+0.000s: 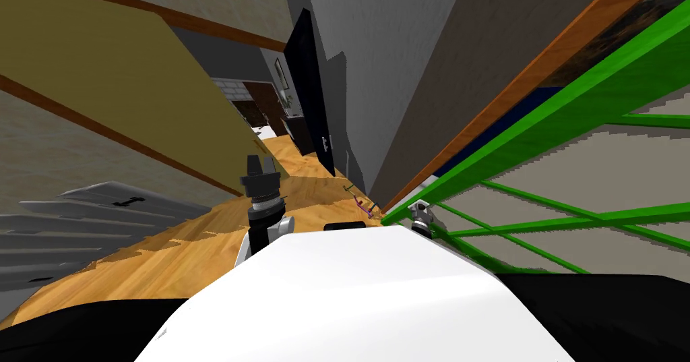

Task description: Pull the door open

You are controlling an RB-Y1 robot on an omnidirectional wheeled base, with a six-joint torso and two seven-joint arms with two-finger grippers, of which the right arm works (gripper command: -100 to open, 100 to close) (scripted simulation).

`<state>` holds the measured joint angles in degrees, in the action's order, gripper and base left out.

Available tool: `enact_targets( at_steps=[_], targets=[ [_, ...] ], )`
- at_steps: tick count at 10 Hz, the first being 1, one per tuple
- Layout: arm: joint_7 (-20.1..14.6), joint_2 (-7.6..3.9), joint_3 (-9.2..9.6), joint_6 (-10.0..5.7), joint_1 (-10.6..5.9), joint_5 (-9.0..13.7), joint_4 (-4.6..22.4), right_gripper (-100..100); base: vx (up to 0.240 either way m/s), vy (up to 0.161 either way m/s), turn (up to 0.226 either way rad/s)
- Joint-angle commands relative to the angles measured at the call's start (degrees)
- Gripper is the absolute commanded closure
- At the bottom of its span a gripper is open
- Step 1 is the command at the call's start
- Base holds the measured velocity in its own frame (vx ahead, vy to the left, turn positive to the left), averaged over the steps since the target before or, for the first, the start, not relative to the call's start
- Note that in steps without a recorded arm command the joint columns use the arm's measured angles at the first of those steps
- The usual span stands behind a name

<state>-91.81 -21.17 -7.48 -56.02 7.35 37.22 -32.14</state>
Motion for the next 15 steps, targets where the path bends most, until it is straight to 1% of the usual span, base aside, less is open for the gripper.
enact_targets(
  at_steps=[1,3,4,6,7,8,11,12,14,15],
  targets=[
    [-1.0,-0.19,1.2,-0.06,0.5,-0.8,-0.3,100,-0.205,0.046,0.069],
    [-2.2,-0.69,2.62,-0.21,1.01,-1.8,-0.9,100,-0.24,0.09,0.053],
    [-3.0,-1.05,3.62,-0.31,1.37,-2.4,-1.3,100,-0.257,0.074,0.075],
    [-3.9,-1.46,4.77,-0.43,1.78,-3.2,-1.8,100,-0.222,0.056,0.05],
    [-3.4,-1.19,4.42,-0.08,1.8,-3.0,-1.8,100,-0.095,0.025,0.019],
    [-4.4,-1.46,5.73,-0.62,2.46,-3.8,-2.2,100,-0.149,0.035,0.057],
    [-5.9,-2.19,7.67,-1.77,3.48,-5.2,-3.0,100,-0.227,0.018,0.064],
    [-6.7,-2.58,8.68,-2.37,4.01,-5.9,-3.4,100,-0.238,0.045,0.062],
    [-7.8,-3.09,10.03,-3.17,4.72,-6.8,-3.9,100,-0.244,0.059,0.044],
    [-7.4,-2.87,9.62,-2.95,4.21,-6.5,-3.4,100,-0.109,0.042,0.004]
  ],
)
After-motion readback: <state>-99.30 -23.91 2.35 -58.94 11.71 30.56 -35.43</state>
